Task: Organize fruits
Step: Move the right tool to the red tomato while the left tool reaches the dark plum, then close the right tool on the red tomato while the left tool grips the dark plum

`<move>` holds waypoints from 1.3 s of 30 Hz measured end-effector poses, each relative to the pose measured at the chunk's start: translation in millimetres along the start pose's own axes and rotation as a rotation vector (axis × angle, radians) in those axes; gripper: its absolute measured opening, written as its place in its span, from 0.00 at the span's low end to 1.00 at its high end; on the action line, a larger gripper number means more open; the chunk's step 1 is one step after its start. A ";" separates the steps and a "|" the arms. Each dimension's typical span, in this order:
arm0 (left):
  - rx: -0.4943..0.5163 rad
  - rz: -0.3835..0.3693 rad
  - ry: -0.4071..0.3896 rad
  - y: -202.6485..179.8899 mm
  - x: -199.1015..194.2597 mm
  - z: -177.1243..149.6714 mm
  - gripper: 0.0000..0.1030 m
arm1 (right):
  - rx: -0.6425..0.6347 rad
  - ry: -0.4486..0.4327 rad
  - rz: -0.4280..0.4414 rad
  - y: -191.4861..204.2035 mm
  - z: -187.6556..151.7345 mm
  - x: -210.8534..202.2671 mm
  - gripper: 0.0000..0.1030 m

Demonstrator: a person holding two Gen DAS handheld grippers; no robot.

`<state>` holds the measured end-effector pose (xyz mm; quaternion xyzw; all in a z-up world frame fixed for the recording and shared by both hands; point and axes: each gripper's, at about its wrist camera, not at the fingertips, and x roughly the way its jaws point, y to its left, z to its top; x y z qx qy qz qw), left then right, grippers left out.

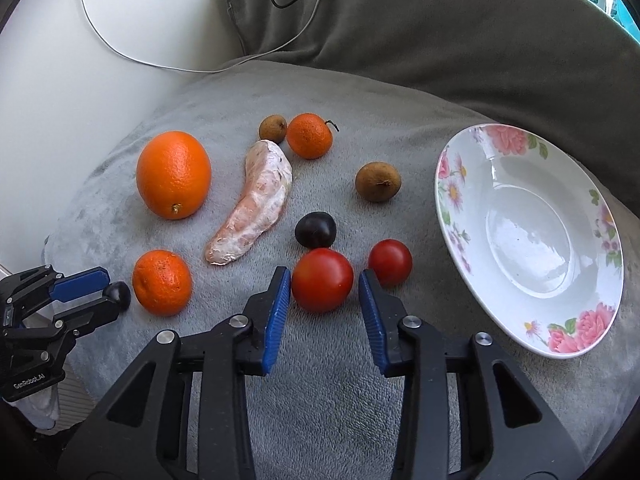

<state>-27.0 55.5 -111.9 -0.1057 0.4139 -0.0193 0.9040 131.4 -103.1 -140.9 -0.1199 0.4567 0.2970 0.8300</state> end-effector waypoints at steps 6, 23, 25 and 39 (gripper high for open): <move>0.007 -0.002 0.011 0.8 1.2 -1.7 0.28 | -0.011 0.006 -0.012 2.7 0.6 5.3 0.33; 0.002 -0.002 -0.020 3.0 -4.0 0.8 0.22 | 0.002 -0.038 -0.008 1.9 -3.0 -11.4 0.32; -0.001 -0.002 -0.029 4.1 -6.9 2.6 0.22 | 0.004 -0.050 -0.007 1.7 -3.7 -17.5 0.32; 0.044 -0.049 -0.100 -16.0 -12.0 31.8 0.22 | 0.065 -0.126 -0.055 -24.8 -10.9 -61.5 0.32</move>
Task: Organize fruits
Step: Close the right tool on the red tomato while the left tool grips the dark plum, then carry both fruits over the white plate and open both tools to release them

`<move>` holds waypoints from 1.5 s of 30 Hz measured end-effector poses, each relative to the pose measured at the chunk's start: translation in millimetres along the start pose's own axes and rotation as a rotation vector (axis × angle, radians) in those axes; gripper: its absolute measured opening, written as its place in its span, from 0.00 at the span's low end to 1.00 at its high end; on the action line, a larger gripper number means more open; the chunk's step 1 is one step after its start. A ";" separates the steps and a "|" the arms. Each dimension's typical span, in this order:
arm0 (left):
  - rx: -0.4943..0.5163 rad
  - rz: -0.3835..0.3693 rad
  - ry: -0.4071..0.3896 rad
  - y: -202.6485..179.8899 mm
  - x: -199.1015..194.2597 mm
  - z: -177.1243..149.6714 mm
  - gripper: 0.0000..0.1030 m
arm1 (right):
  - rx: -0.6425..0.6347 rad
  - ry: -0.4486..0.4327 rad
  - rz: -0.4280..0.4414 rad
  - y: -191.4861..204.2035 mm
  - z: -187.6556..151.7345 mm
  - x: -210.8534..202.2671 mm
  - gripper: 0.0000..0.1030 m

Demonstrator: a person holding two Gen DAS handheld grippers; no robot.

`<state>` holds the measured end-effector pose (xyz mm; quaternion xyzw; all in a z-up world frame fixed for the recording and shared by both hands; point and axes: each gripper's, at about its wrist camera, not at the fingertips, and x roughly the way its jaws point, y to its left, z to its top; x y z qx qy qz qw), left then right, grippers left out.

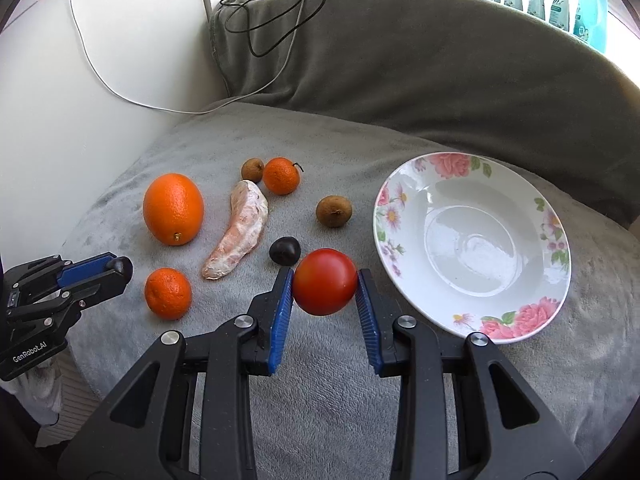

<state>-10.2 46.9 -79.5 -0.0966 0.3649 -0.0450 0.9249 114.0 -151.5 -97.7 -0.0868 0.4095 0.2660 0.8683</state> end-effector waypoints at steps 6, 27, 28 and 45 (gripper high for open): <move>0.036 -0.037 -0.022 -16.5 11.6 16.9 0.22 | 0.046 -0.017 -0.036 -21.5 0.2 -10.4 0.32; 0.137 -0.158 -0.049 -87.0 74.1 79.5 0.22 | 0.157 -0.034 -0.141 -88.7 -12.4 -23.2 0.32; 0.141 -0.165 -0.046 -89.9 77.5 82.4 0.22 | 0.158 -0.033 -0.141 -89.8 -12.8 -22.2 0.32; 0.156 -0.171 0.027 -103.0 114.0 90.5 0.22 | 0.161 -0.011 -0.137 -97.0 -16.1 -10.4 0.32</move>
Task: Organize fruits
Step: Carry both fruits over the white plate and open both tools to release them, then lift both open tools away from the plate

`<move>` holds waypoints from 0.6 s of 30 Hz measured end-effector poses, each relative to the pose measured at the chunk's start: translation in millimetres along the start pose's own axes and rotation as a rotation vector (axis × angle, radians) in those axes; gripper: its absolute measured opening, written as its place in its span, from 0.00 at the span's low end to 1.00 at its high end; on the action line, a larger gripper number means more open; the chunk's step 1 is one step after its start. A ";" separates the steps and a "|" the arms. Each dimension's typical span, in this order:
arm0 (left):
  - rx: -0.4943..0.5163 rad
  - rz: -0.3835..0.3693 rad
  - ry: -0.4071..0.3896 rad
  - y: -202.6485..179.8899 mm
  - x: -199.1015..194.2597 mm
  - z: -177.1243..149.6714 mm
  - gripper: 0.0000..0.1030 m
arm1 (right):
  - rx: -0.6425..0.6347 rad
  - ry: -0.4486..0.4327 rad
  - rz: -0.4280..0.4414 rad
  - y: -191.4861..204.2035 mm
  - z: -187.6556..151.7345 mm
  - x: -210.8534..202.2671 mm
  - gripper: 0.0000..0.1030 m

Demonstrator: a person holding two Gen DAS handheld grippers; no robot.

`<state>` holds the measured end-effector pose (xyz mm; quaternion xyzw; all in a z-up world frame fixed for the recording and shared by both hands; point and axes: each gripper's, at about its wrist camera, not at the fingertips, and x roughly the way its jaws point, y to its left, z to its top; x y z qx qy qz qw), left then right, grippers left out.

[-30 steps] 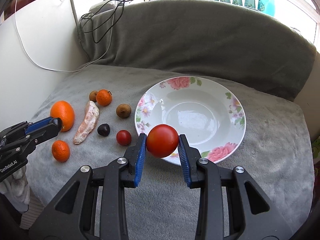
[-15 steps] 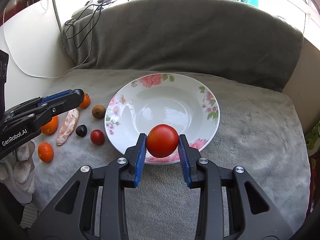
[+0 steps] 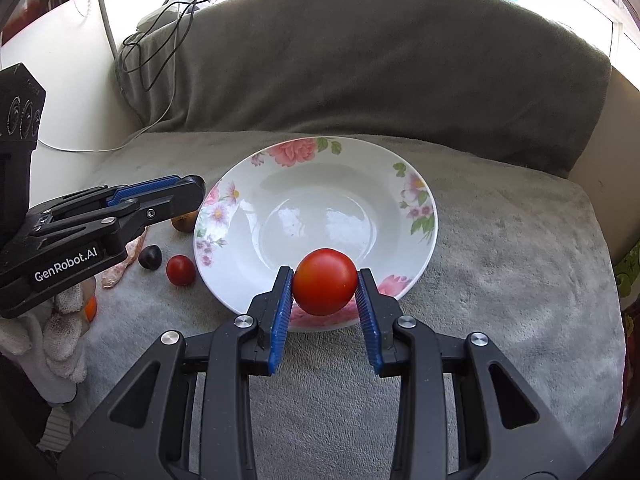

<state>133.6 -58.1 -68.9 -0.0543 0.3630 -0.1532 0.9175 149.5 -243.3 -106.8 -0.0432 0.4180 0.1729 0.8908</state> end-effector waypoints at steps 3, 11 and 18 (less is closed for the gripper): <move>-0.001 -0.006 0.009 0.7 1.3 2.4 0.22 | -0.007 -0.003 -0.002 1.6 -0.8 -0.6 0.32; 0.020 0.001 -0.015 -4.5 -1.6 4.5 0.45 | -0.016 -0.026 -0.022 2.3 0.4 -5.2 0.63; 0.007 0.004 -0.023 -1.1 -5.2 5.6 0.57 | -0.015 -0.040 -0.038 2.1 -0.2 -11.8 0.74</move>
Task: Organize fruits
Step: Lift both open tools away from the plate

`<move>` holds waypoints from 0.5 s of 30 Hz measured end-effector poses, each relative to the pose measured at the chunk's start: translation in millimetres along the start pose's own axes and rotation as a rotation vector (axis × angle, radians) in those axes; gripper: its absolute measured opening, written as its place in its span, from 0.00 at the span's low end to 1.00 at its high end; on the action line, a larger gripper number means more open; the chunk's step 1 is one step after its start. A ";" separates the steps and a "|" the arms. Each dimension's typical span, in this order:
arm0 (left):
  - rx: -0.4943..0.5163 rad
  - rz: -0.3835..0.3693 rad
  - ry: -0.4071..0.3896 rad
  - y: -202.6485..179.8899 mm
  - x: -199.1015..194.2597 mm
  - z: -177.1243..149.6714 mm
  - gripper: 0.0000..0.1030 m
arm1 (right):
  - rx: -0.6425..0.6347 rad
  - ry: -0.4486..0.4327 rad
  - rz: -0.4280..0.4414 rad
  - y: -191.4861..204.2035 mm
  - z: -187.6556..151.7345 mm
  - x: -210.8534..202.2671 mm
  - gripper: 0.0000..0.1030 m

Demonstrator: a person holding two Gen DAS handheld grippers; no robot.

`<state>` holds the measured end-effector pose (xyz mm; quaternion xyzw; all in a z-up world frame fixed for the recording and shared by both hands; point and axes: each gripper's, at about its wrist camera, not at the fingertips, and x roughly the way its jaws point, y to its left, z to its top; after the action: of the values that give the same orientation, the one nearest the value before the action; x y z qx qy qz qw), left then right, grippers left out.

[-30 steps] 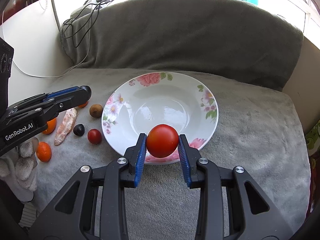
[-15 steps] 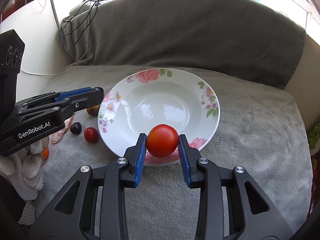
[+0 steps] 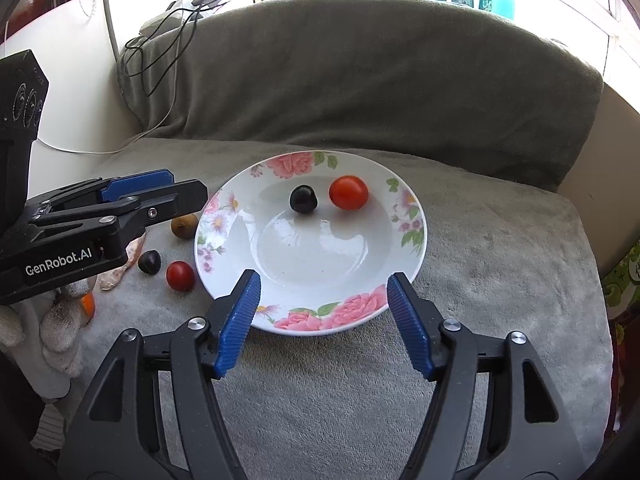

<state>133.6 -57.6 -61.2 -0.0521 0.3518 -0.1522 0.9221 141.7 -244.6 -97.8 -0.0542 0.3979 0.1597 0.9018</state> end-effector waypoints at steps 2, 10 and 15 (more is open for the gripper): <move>-0.003 0.004 -0.001 1.0 -1.6 -0.6 0.60 | 0.003 -0.006 0.001 -0.3 -0.6 -1.9 0.76; -0.021 0.013 -0.016 4.0 -10.5 1.4 0.68 | -0.009 -0.011 -0.012 1.8 -0.7 -8.2 0.82; -0.022 0.021 -0.027 6.0 -17.6 1.4 0.70 | -0.005 -0.020 -0.012 4.0 0.1 -15.6 0.83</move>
<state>123.6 -46.4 -50.3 -0.0605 0.3416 -0.1378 0.9277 130.6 -244.6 -86.2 -0.0573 0.3880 0.1560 0.9066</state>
